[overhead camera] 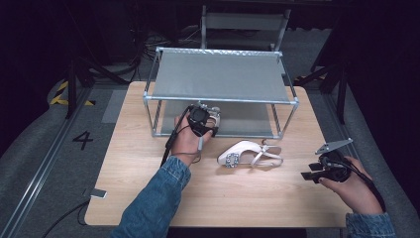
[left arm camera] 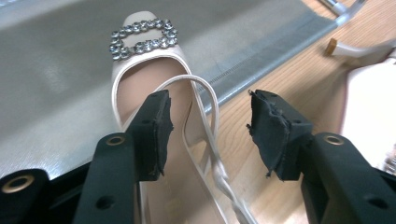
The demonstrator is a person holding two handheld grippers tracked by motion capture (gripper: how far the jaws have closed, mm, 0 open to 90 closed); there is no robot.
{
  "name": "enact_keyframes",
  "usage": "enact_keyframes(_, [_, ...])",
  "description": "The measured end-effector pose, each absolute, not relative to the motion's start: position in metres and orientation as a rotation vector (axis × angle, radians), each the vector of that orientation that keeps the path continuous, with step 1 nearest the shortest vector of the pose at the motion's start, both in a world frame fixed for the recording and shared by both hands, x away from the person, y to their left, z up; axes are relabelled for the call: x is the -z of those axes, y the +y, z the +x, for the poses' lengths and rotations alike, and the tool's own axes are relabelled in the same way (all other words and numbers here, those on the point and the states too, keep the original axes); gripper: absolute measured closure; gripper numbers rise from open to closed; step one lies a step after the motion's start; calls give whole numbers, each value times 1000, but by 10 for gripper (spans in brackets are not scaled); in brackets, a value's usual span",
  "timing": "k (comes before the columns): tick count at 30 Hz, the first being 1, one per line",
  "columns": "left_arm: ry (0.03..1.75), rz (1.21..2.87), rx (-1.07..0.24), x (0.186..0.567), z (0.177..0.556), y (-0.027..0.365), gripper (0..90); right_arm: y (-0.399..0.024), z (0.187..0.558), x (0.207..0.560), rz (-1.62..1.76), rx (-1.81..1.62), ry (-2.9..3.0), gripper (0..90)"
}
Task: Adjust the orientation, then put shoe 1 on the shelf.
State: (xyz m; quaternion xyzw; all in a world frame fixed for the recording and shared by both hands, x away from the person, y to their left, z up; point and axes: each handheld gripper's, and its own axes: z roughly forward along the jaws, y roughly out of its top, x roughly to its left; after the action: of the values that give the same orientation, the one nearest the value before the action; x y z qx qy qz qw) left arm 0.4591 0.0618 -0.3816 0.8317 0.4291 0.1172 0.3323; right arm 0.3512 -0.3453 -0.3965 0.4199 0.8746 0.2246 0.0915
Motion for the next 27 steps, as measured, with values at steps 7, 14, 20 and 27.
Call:
enact_keyframes(7, [1101, 2156, -311, 366, 437, 77, 440, -340, 357, 397, 1228, -663, 2610, 508])
enact_keyframes(14, [1125, 2198, -304, 363, 417, 96, 402, -335, 361, 398, 1213, -664, 2623, 508])
enact_keyframes(20, [1143, 2229, -292, 363, 399, 110, 378, -329, 367, 396, 1195, -668, 2627, 508])
enact_keyframes(27, [1124, 2340, -297, 388, 389, 119, 385, -322, 372, 396, 1173, -674, 2648, 509])
